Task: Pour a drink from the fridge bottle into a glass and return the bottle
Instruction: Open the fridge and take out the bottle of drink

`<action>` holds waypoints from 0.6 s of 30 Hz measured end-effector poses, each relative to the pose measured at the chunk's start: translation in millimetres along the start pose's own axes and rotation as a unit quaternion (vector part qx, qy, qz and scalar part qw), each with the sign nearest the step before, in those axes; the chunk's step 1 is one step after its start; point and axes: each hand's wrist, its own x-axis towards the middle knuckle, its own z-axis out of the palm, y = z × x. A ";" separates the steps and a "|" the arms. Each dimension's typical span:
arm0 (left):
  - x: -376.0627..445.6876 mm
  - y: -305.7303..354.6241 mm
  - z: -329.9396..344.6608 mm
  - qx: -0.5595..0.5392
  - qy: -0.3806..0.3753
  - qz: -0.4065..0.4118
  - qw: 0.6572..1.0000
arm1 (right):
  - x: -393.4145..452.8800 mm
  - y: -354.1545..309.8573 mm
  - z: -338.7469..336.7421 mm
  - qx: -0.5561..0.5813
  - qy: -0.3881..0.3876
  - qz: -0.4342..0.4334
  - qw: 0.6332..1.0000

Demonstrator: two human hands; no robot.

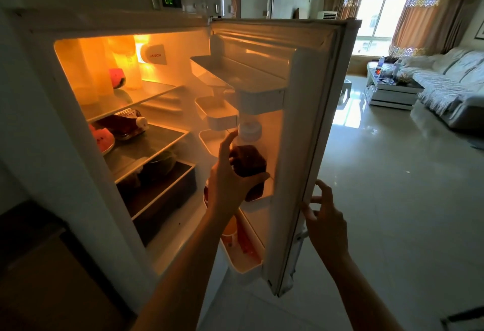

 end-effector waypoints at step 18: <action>-79.1 53.8 -13.5 -0.071 -0.192 0.052 0.977 | -102.1 -27.2 -97.8 -0.061 -0.054 0.067 0.994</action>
